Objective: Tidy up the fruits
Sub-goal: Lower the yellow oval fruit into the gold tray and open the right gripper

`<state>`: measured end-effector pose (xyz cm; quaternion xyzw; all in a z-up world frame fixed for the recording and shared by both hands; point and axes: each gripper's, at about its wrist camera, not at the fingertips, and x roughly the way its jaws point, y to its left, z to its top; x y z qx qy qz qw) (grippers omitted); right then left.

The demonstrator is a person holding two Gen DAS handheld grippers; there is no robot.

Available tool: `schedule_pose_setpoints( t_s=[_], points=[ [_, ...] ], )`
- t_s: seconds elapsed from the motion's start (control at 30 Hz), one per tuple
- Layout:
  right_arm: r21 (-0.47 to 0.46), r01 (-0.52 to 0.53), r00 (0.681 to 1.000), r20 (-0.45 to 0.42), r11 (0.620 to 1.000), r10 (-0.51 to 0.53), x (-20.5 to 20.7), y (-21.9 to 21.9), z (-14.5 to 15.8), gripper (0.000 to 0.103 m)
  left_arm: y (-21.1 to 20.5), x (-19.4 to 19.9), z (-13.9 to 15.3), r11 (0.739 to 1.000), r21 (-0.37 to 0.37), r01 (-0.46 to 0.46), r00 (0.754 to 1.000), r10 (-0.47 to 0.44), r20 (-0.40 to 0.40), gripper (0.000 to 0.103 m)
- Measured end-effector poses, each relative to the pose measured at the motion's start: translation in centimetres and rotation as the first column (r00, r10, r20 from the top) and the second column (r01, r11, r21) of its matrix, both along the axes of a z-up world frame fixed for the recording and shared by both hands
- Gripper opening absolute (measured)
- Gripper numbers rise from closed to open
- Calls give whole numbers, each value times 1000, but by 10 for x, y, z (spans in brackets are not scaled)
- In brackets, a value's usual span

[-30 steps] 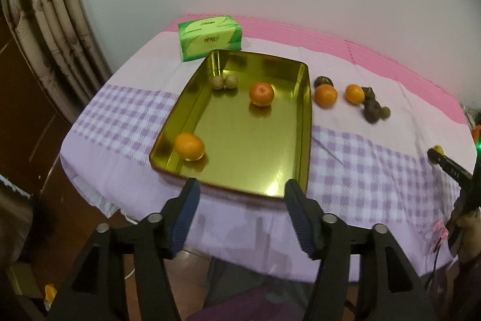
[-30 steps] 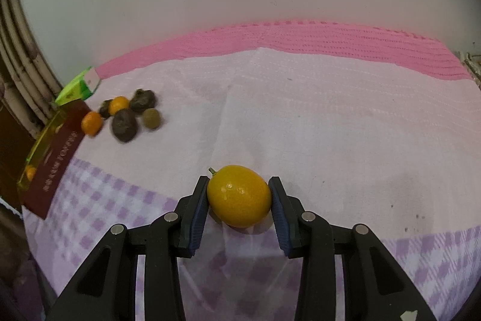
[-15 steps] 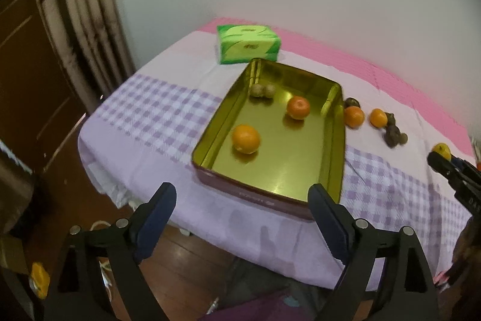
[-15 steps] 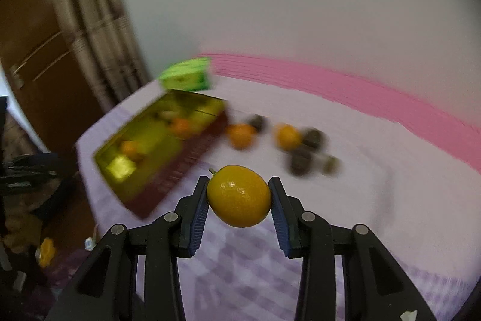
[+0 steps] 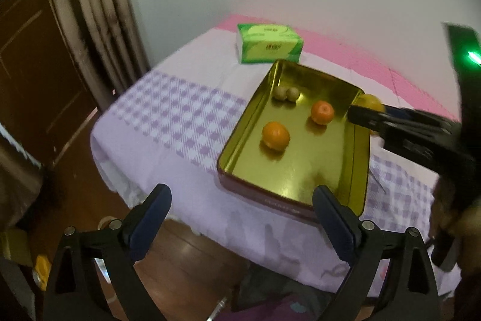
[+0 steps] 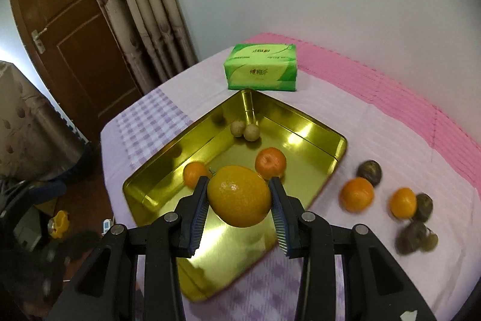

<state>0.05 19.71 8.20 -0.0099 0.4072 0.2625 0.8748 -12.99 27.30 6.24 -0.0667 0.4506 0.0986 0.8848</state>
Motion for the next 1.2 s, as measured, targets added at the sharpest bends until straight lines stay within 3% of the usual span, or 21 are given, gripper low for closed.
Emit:
schedule_pose_setpoints(
  t_s=[0.13, 0.4, 0.5, 0.6, 0.97, 1.2],
  points=[
    [-7, -9, 999, -45, 1000, 9, 21, 18, -9, 36, 5, 1, 1, 1000, -24, 9, 1000, -8, 29, 95],
    [-55, -44, 995, -96, 998, 39, 44, 54, -23, 36, 19, 4, -8, 997, -59, -56, 998, 57, 8, 95],
    [-81, -60, 993, -101, 995, 52, 49, 64, -27, 36, 14, 6, -9, 998, -15, -53, 999, 53, -3, 95],
    [-98, -66, 993, -108, 993, 55, 55, 70, -29, 36, 8, 9, -12, 999, 29, -27, 999, 28, -32, 95],
    [-104, -50, 991, -131, 993, 36, 68, 75, -39, 37, 13, 11, -19, 999, -20, -27, 997, 26, -69, 95],
    [-83, -32, 993, -112, 996, 23, 70, 74, -34, 37, 10, 12, -21, 1000, -11, -16, 997, 15, -76, 95]
  ],
)
